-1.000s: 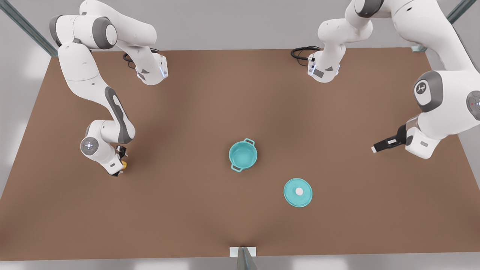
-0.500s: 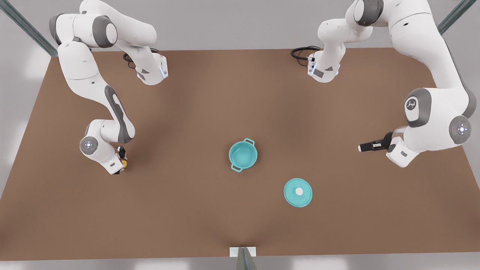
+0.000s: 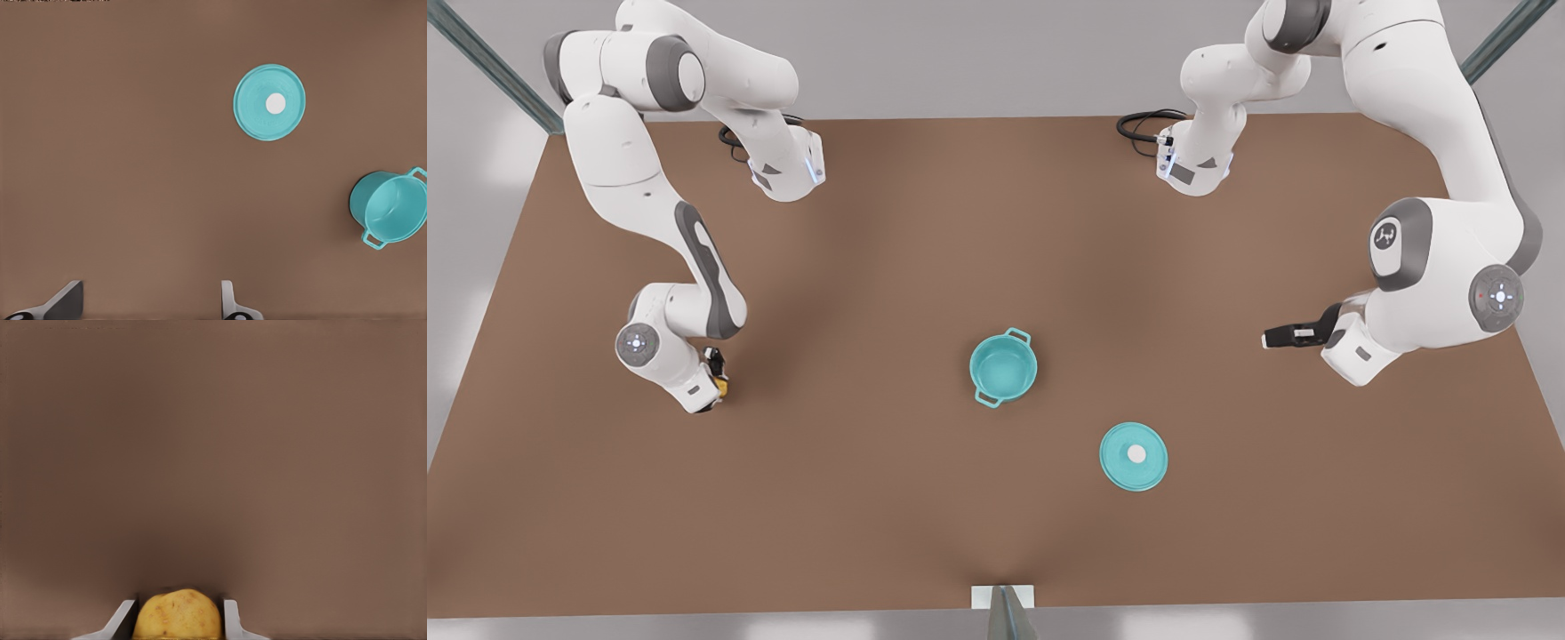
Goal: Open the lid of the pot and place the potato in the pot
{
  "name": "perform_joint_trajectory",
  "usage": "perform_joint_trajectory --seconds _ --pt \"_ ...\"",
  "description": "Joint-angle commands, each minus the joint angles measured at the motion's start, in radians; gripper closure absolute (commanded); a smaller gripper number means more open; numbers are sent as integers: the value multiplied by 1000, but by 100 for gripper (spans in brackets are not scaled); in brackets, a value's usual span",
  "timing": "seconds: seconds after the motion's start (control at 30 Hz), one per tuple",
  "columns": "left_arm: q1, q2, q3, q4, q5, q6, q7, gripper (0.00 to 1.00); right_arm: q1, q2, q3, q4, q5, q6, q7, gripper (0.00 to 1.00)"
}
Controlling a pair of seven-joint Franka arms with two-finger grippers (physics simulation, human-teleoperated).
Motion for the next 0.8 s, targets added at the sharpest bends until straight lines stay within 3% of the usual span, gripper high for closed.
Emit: perform_joint_trajectory --seconds 0.0,0.17,0.4,0.57,0.77 --pt "0 -2 0 3 3 -7 22 0 1 -15 6 0 0 -34 -11 51" --pt "3 1 6 3 4 -8 24 0 4 -89 58 3 11 -121 -2 51" --pt "1 9 3 17 10 -13 21 0 9 -149 262 34 62 -238 196 52" --pt "-2 10 1 17 9 -31 18 0 176 -138 270 131 177 -301 391 52" --pt "-3 -4 -3 26 46 -16 28 0 382 -5 270 390 260 -311 660 52"
